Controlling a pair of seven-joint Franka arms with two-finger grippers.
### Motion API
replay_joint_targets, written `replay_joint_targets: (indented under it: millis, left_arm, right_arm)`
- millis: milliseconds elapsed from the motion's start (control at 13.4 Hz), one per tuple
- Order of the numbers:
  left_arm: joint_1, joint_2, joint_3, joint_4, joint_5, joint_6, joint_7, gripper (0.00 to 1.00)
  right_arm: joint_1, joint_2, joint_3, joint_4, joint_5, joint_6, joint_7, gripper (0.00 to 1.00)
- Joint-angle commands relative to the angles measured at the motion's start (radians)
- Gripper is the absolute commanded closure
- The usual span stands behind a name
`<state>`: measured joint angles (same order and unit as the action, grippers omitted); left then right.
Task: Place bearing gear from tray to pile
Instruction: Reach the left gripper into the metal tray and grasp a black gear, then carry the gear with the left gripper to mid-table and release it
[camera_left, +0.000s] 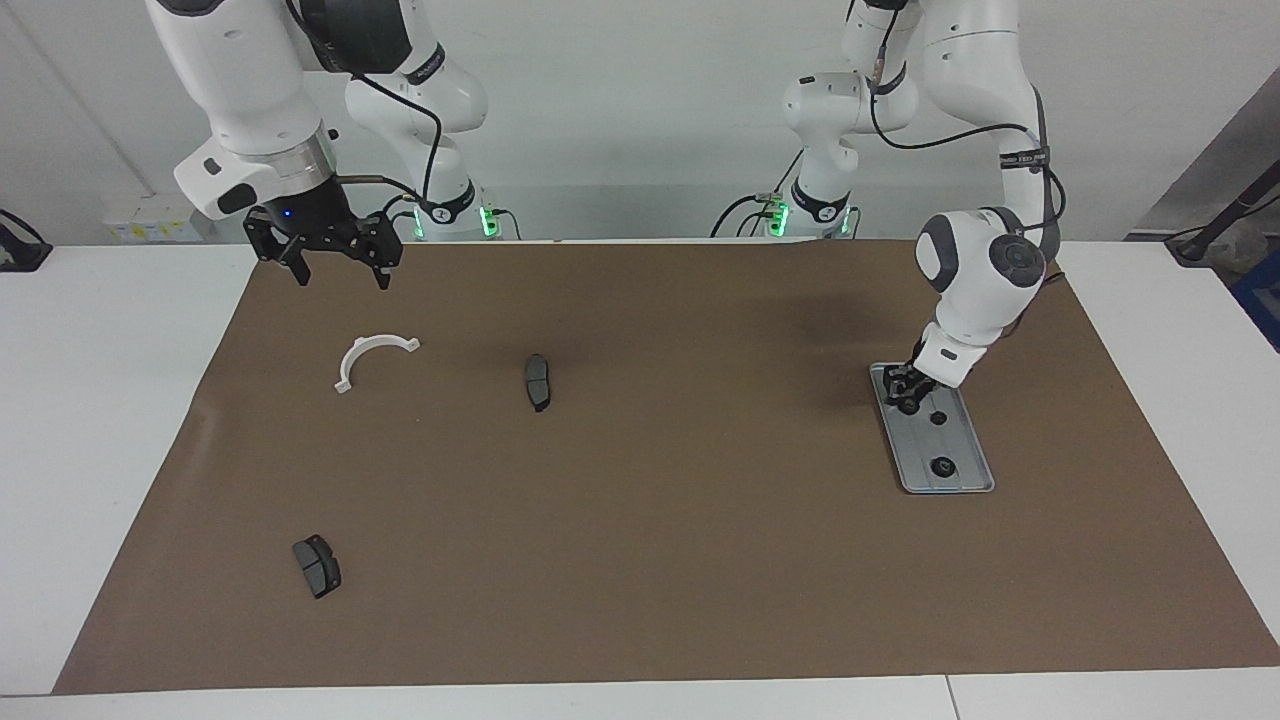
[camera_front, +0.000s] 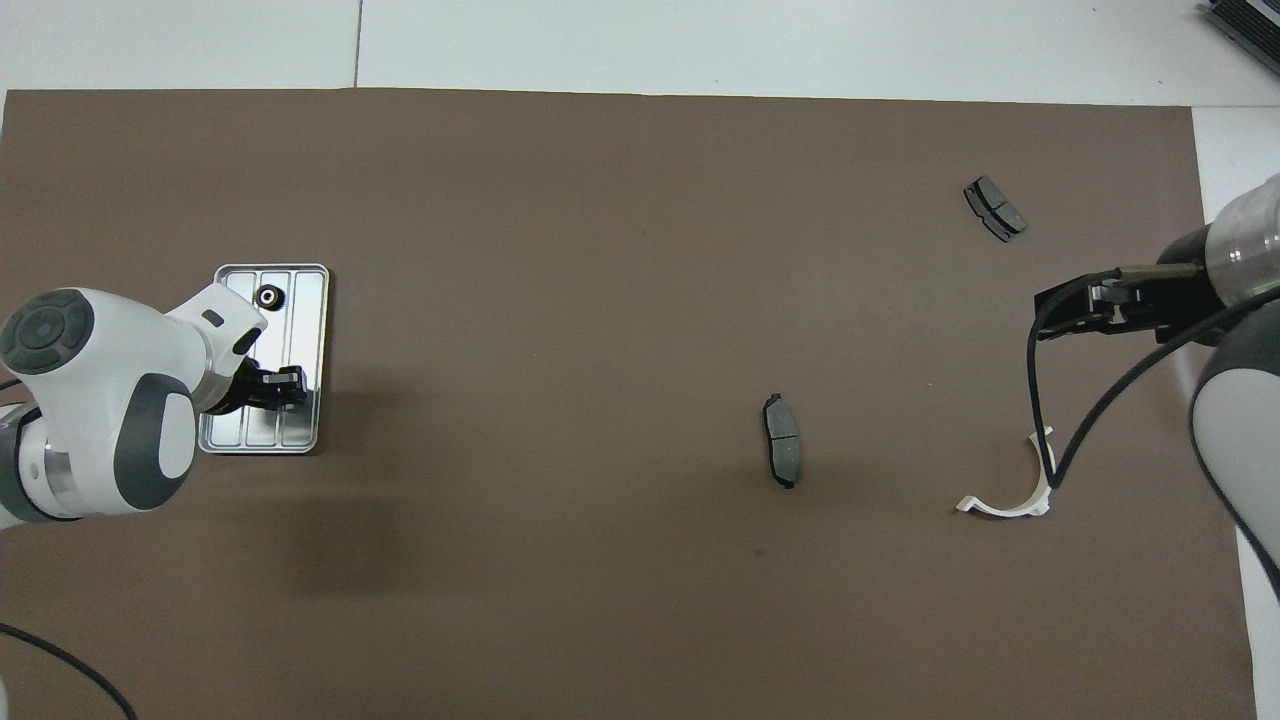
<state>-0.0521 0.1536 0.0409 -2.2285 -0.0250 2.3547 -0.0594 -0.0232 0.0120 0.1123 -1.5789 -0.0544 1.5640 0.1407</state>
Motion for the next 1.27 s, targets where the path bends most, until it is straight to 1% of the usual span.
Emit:
replay_joint_targets:
  millis: [0,224,448,523,672,747,822,971,1195]
  left_arm:
    - [-0.006,-0.019,0.004,-0.028,-0.007,0.024,-0.011,0.61]
    - [-0.005,-0.019,0.004,-0.026,-0.007,0.024,-0.010,0.74]
    - [-0.005,-0.012,0.004,-0.002,-0.007,0.020,-0.010,0.84]
    - [-0.005,0.006,0.004,0.035,-0.007,0.005,-0.010,0.86]
    - [-0.008,0.038,-0.004,0.134,-0.012,-0.043,-0.034,0.86]
    - [-0.017,0.053,-0.012,0.189,-0.028,-0.070,-0.077,0.86]
    - [-0.059,0.064,-0.013,0.222,-0.032,-0.081,-0.133,0.86]
    - [-0.133,0.067,-0.015,0.234,-0.032,-0.074,-0.254,0.85]
    - [-0.320,0.064,-0.013,0.222,-0.032,-0.060,-0.472,0.83]
  right_arm:
    - [-0.014,-0.015,0.007,-0.021,0.018,0.014,0.013,0.00]
    - [-0.012,-0.015,0.007,-0.021,0.018,0.014,0.014,0.00]
    - [-0.014,-0.015,0.007,-0.021,0.018,0.014,0.013,0.00]
    - [-0.014,-0.015,0.007,-0.021,0.018,0.013,0.014,0.00]
    - [-0.014,-0.015,0.007,-0.020,0.018,0.014,0.013,0.00]
    - [-0.021,-0.014,0.007,-0.020,0.018,0.016,0.008,0.00]
    - [-0.021,-0.015,0.007,-0.020,0.018,0.008,0.008,0.00]
    - [-0.020,-0.014,0.007,-0.020,0.022,0.011,0.016,0.00]
    - [-0.020,-0.017,0.007,-0.027,0.050,0.005,0.019,0.00]
